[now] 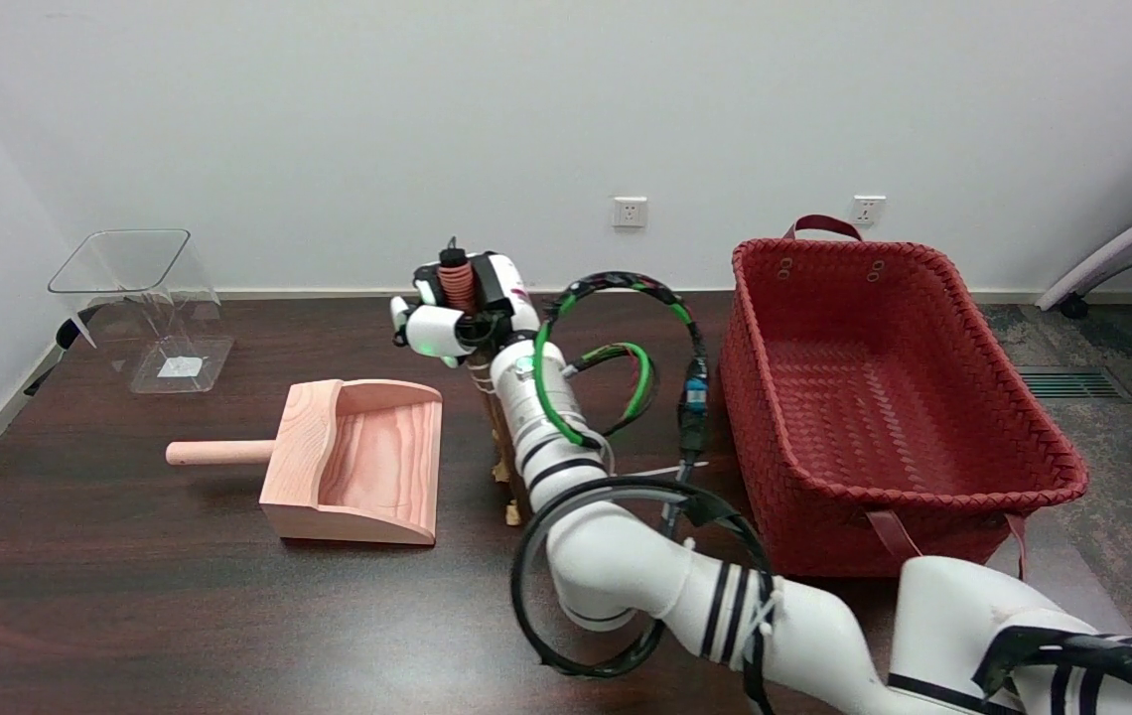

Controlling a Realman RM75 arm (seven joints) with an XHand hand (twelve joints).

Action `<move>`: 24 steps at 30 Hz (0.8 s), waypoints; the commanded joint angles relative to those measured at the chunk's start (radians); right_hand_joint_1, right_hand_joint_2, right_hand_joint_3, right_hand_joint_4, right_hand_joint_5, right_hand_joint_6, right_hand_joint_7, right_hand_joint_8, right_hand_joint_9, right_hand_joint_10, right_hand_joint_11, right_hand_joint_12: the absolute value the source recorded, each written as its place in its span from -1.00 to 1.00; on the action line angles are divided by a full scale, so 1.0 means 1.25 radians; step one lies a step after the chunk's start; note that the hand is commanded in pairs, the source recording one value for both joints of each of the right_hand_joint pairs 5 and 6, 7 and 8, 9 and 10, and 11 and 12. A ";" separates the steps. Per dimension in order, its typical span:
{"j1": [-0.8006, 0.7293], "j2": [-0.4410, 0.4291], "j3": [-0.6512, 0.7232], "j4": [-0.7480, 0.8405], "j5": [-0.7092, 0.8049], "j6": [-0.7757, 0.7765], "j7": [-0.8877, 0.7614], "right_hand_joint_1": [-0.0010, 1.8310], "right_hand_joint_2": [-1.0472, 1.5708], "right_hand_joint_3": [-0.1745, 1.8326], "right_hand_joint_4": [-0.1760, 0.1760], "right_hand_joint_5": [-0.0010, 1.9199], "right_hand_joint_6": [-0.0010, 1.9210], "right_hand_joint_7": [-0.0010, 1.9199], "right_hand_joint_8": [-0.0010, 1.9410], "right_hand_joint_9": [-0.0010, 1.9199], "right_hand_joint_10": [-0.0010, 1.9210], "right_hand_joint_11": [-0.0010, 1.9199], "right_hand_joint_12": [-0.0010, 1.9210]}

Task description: Sweep th paper balls into the dustpan.

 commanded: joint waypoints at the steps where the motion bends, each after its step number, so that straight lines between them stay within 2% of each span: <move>1: 0.082 -0.119 -0.046 0.136 -0.021 0.026 0.044 0.58 0.49 -0.08 0.00 1.00 1.00 1.00 0.98 1.00 1.00 1.00 1.00; 24: 0.113 -0.183 -0.094 0.175 -0.021 0.027 0.101 0.56 0.53 -0.14 0.00 1.00 1.00 1.00 0.98 1.00 1.00 1.00 1.00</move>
